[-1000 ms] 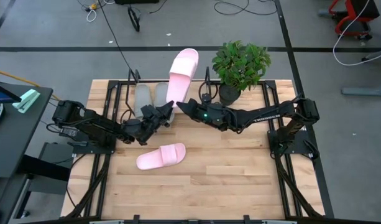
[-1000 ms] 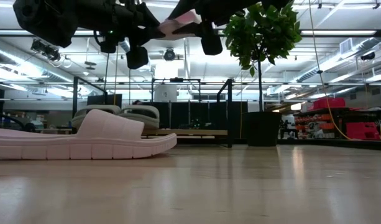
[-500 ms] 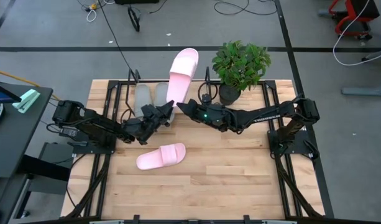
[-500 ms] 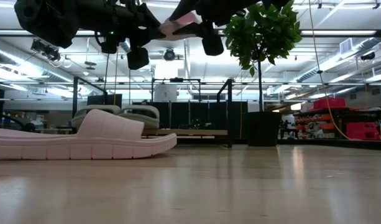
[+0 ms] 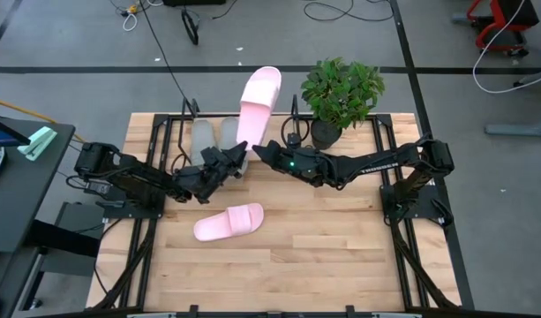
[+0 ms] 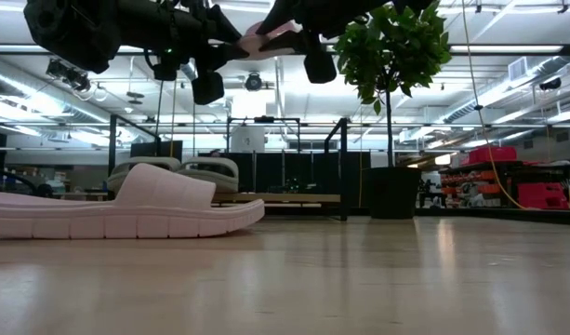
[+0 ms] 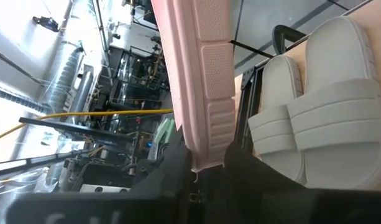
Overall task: Pick and place slides into the shelf
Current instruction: Put the right pink slide on the shelf
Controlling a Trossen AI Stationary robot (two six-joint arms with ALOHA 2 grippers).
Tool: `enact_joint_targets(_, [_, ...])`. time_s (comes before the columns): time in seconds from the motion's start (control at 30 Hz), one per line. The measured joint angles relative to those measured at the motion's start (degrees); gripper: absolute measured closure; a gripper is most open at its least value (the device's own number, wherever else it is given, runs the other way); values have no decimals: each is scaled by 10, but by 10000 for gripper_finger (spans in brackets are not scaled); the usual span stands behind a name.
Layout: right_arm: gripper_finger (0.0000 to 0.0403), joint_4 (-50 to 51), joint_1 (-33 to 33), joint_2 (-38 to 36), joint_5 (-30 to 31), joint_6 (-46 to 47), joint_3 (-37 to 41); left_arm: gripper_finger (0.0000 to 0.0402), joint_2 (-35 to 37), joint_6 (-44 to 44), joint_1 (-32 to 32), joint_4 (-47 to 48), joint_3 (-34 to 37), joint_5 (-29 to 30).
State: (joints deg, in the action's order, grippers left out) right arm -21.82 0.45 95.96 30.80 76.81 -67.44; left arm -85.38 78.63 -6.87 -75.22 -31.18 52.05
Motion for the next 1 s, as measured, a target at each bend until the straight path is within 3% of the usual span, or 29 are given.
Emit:
enact_joint_targets(0.2, [356,0,0,0,1,-8,0,293,0,-15,-4,-1,0,-5])
enact_joint_targets(0.6, [363,6,-8,-2,-12,-20,-8,252,0,-57,-39,-19,0,-22])
enact_joint_targets(0.83, [364,96,-19,-33,-41,-36,-8,237,0,-65,-58,-52,8,-15])
enact_joint_targets(1.0, [365,166,-24,-59,-95,-51,-8,240,0,-78,-67,-115,28,-12])
